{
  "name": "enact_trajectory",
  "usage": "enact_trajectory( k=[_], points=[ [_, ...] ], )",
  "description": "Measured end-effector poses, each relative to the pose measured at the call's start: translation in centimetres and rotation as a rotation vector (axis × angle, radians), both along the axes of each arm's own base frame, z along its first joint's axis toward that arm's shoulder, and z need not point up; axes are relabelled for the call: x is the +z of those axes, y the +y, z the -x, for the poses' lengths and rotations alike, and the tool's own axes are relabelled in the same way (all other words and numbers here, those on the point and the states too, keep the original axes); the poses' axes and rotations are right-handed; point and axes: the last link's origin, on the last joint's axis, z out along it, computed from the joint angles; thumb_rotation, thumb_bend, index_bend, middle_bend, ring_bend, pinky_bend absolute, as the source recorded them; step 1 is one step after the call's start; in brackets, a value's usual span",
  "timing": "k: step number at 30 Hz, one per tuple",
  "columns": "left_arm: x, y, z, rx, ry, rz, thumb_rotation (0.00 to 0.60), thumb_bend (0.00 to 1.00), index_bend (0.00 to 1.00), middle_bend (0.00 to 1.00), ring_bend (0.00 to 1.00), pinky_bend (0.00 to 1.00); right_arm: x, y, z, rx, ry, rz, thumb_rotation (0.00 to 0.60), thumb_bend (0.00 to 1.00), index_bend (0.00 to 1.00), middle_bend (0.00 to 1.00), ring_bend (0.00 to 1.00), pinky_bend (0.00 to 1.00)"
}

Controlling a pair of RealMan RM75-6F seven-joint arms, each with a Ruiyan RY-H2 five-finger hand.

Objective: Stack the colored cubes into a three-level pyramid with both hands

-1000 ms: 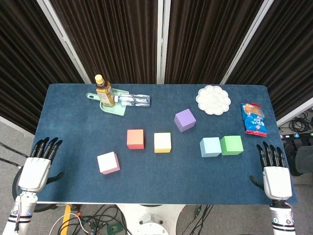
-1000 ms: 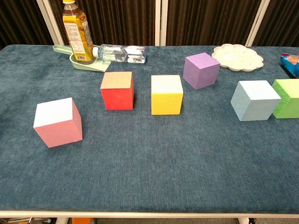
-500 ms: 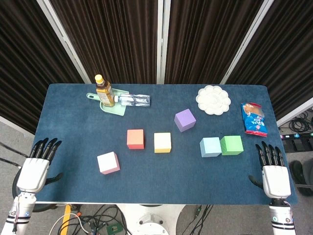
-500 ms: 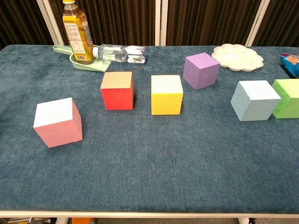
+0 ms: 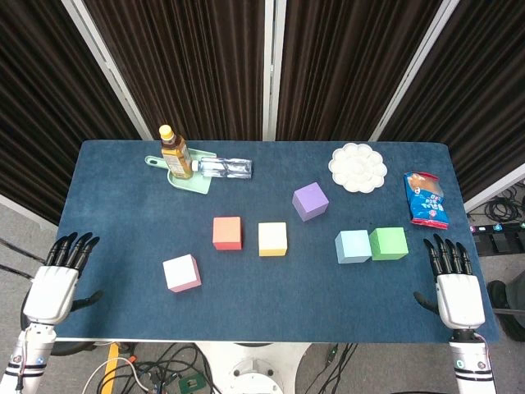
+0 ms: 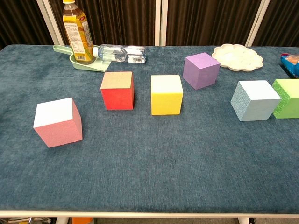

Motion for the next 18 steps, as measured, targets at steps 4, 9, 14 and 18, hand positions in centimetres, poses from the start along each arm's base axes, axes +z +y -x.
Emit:
enact_trajectory(
  k=[4,9,14,18],
  points=[
    [-0.5,0.1,-0.2,-0.001,-0.018,0.028,0.600,0.00,0.09,0.07,0.00,0.09,0.4,-0.1,-0.3,0.003,-0.008,0.010,0.600,0.00,0.00,0.00,0.00,0.00],
    [-1.2,0.4,-0.7,-0.001,-0.050,0.055,0.600,0.00,0.09,0.07,0.00,0.09,1.0,-0.2,-0.2,0.001,-0.006,0.019,0.600,0.00,0.00,0.00,0.00,0.00],
    [-1.8,1.6,-2.4,-0.017,-0.125,0.093,0.600,0.00,0.09,0.07,0.00,0.09,1.6,-0.5,-0.7,0.003,-0.046,0.019,0.600,0.00,0.00,0.00,0.00,0.00],
    [-2.5,3.5,-4.8,-0.037,-0.188,0.148,0.600,0.00,0.08,0.07,0.00,0.09,3.0,-0.8,-1.5,0.028,-0.064,0.051,0.600,0.00,0.00,0.00,0.00,0.00]
  ],
)
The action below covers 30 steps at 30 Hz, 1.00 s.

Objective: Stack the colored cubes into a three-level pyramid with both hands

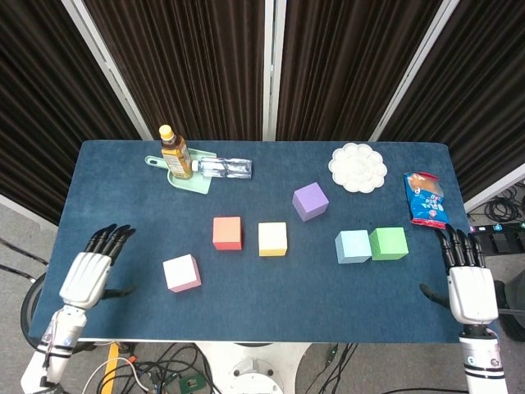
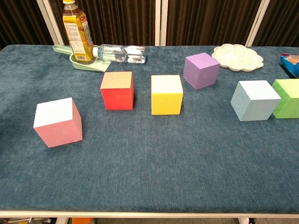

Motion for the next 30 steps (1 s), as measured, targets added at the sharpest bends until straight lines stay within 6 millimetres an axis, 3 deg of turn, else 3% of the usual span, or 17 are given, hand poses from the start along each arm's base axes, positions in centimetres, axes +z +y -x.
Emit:
enact_trajectory(
  k=[6,11,17,27,30],
  points=[
    [-1.8,3.6,-4.5,-0.053,-0.027,0.078,0.600,0.00,0.08,0.08,0.00,0.09,-0.1,0.3,0.3,-0.004,0.002,0.000,0.600,0.00,0.00,0.00,0.00,0.00],
    [-5.0,6.0,-7.6,-0.060,-0.069,0.154,0.600,0.00,0.08,0.08,0.00,0.09,-0.6,0.5,0.6,-0.003,0.007,-0.017,0.600,0.00,0.00,0.00,0.00,0.00],
    [-8.6,8.7,-8.8,-0.028,-0.082,0.218,0.600,0.00,0.07,0.09,0.00,0.10,-0.5,0.6,1.1,-0.017,0.008,-0.019,0.600,0.00,0.00,0.00,0.00,0.00],
    [-11.1,11.2,-10.2,0.006,-0.084,0.247,0.600,0.00,0.07,0.09,0.00,0.10,0.0,0.3,1.7,-0.030,-0.007,-0.012,0.600,0.00,0.00,0.00,0.00,0.00],
    [-11.7,11.5,-10.5,0.020,-0.084,0.267,0.600,0.00,0.07,0.15,0.00,0.10,0.1,0.3,1.8,-0.033,-0.011,-0.009,0.600,0.00,0.00,0.00,0.00,0.00]
  ],
)
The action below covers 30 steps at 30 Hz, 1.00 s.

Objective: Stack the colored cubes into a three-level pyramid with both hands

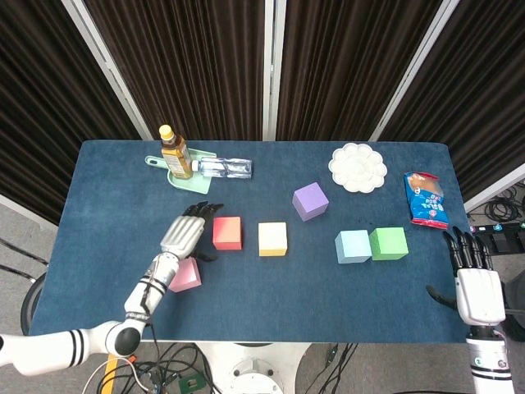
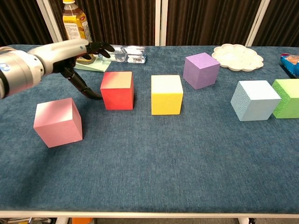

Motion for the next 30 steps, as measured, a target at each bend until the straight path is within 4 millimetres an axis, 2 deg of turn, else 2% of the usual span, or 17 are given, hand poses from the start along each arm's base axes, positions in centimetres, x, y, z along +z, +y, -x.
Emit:
enact_trajectory(
  k=[3,10,25,30],
  points=[
    [-0.6,0.3,-0.1,0.025,0.001,0.027,0.600,0.00,0.08,0.20,0.00,0.10,0.1,0.1,0.2,-0.004,-0.002,0.006,0.600,0.00,0.00,0.00,0.00,0.00],
    [-1.8,1.1,-0.8,0.059,-0.043,0.023,0.600,0.00,0.10,0.26,0.00,0.10,0.2,-0.1,0.6,-0.022,-0.004,0.004,0.600,0.00,0.00,0.00,0.00,0.00],
    [-3.0,1.6,-1.1,0.046,-0.105,-0.018,0.600,0.00,0.17,0.33,0.04,0.10,-0.2,-0.3,1.0,-0.057,0.003,-0.012,0.600,0.00,0.00,0.00,0.00,0.00],
    [-3.5,1.7,-1.0,0.034,-0.097,-0.041,0.600,0.03,0.21,0.37,0.08,0.11,-0.3,-0.3,1.2,-0.071,0.002,-0.017,0.600,0.00,0.00,0.00,0.00,0.00]
  ],
)
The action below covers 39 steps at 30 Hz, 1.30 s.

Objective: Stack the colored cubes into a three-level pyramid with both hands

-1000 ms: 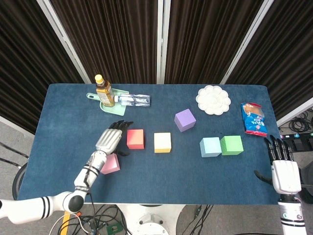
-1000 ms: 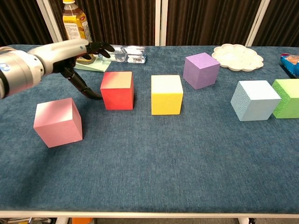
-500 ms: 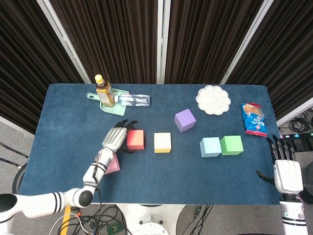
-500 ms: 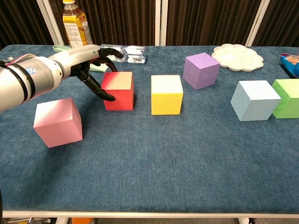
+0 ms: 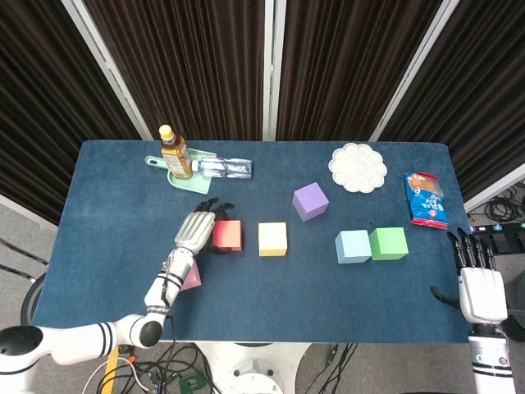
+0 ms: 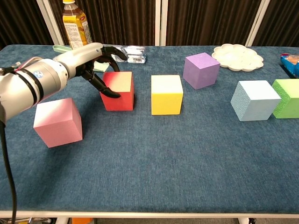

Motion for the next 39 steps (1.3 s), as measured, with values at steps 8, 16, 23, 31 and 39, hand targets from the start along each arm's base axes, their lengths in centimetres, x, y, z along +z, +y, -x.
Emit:
enact_trajectory(
  k=[8,16,23,31,39],
  points=[
    [-0.3,-0.1,-0.2,-0.011,0.000,-0.030,0.600,0.15,0.23,0.41,0.11,0.13,-0.1,0.0,0.3,-0.020,-0.006,-0.011,0.600,0.00,0.00,0.00,0.00,0.00],
    [0.6,-0.9,-1.4,-0.038,-0.038,-0.014,0.600,0.17,0.23,0.42,0.11,0.13,0.1,0.0,0.4,-0.025,-0.014,-0.003,0.600,0.00,0.00,0.00,0.00,0.00],
    [0.3,-1.1,-2.0,-0.024,-0.050,0.067,0.600,0.17,0.21,0.42,0.11,0.12,0.1,0.1,0.4,-0.026,-0.004,-0.007,0.600,0.00,0.00,0.00,0.00,0.00],
    [-0.4,-0.3,-2.7,-0.017,-0.043,0.098,0.600,0.17,0.21,0.43,0.11,0.12,-0.2,-0.1,0.8,-0.051,0.001,-0.022,0.600,0.00,0.00,0.00,0.00,0.00],
    [-1.4,-0.2,-3.2,-0.026,-0.043,0.108,0.600,0.17,0.21,0.43,0.12,0.12,-0.2,-0.1,1.3,-0.072,0.010,-0.025,0.600,0.00,0.00,0.00,0.00,0.00]
  ],
)
